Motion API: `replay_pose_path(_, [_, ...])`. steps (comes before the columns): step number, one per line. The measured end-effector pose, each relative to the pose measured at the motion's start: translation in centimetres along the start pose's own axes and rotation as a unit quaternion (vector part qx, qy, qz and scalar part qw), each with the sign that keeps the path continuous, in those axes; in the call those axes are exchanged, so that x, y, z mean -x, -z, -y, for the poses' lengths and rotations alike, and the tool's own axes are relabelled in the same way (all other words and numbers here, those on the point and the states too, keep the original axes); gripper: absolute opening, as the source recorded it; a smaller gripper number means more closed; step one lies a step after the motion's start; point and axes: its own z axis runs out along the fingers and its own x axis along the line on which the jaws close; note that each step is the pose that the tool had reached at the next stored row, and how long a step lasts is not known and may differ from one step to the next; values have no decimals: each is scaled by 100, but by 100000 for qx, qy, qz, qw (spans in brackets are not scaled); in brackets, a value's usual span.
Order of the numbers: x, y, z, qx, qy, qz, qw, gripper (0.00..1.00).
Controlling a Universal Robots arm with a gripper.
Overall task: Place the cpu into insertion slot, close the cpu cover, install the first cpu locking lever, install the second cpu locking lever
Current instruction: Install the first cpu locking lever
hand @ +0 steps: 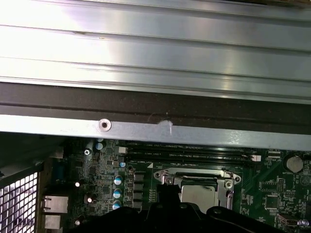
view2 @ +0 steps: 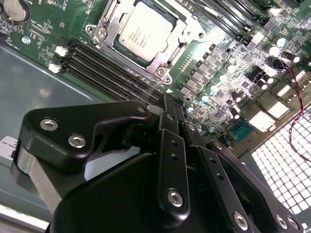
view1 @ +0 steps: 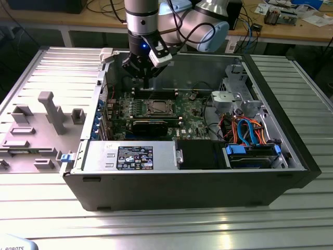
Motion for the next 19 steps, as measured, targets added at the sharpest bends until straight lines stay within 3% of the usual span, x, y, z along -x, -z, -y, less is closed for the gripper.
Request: replay_pose_path(19, [134, -7, 9, 4, 0, 2, 100000, 11])
